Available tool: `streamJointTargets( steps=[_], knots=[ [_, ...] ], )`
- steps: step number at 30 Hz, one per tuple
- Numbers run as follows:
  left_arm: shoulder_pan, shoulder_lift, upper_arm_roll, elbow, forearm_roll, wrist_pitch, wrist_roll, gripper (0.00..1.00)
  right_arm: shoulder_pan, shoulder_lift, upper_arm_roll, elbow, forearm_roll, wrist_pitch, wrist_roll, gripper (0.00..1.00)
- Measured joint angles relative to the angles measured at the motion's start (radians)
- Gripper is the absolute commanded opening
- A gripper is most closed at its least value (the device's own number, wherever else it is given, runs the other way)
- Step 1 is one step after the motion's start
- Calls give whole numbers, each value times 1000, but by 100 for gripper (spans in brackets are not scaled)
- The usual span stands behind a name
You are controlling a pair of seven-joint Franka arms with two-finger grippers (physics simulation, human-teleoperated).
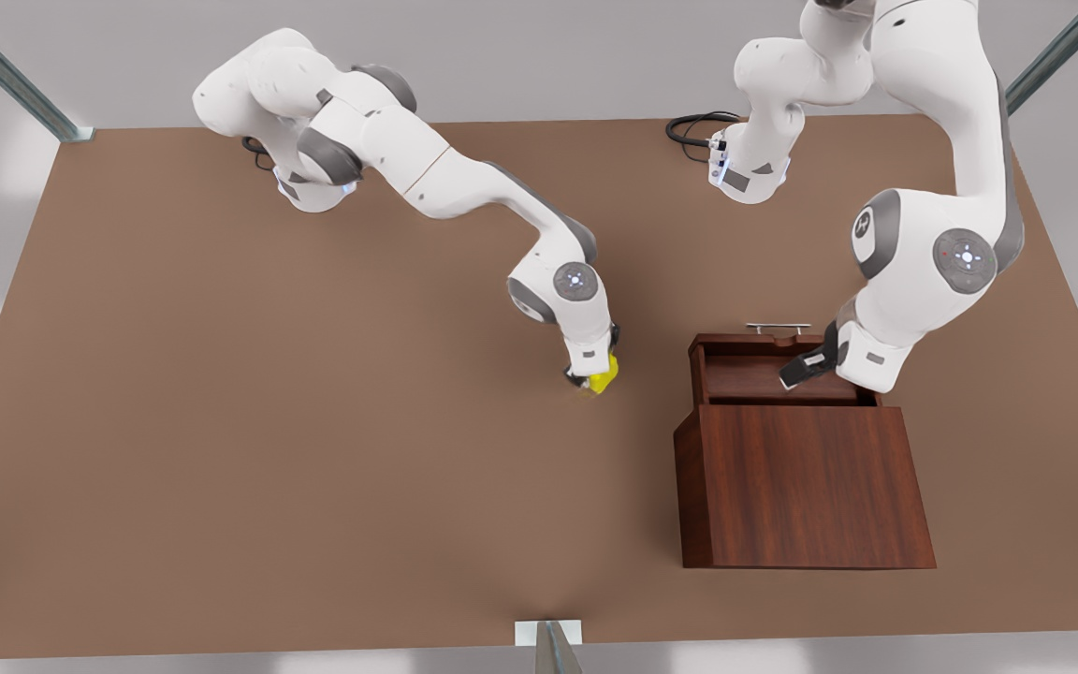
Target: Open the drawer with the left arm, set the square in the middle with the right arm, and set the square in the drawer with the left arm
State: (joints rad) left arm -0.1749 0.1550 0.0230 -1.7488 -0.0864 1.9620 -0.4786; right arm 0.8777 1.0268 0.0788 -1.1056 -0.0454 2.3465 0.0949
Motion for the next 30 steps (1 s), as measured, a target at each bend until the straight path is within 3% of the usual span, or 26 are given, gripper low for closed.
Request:
streamJointTargets(
  steps=[1,3,4,5,17,19,20,23,25,28,30],
  knots=[
    [-2,0,0,0,0,0,0,100,32,11,-25,-2,0,4,28,61],
    [1,0,0,0,1,-8,2,100,37,29,-33,-5,0,36,46,76],
    [0,0,0,0,1,-7,2,100,37,31,-33,-7,-2,42,46,91],
    [0,0,0,0,1,-8,2,100,38,32,-36,-10,-4,42,46,100],
    [-1,-17,0,0,2,-33,15,100,37,-121,-56,-134,6,39,44,100],
    [-2,-17,0,0,2,-34,15,100,1,-285,-69,-254,6,26,44,100],
    [-2,-21,0,0,2,-34,15,100,-60,-416,-70,-338,5,-44,44,100],
    [-10,-25,-43,48,3,-123,123,100,-375,-670,-70,-351,6,-453,33,100],
    [-89,-7,-61,104,24,-188,272,100,-631,-857,-74,-492,36,-534,15,100],
    [-195,86,-96,185,71,-175,281,100,-821,-904,-132,-504,59,-542,-184,100],
    [-265,206,-108,313,86,-170,284,100,-817,-883,-145,-422,41,-632,-197,100]
  ],
)
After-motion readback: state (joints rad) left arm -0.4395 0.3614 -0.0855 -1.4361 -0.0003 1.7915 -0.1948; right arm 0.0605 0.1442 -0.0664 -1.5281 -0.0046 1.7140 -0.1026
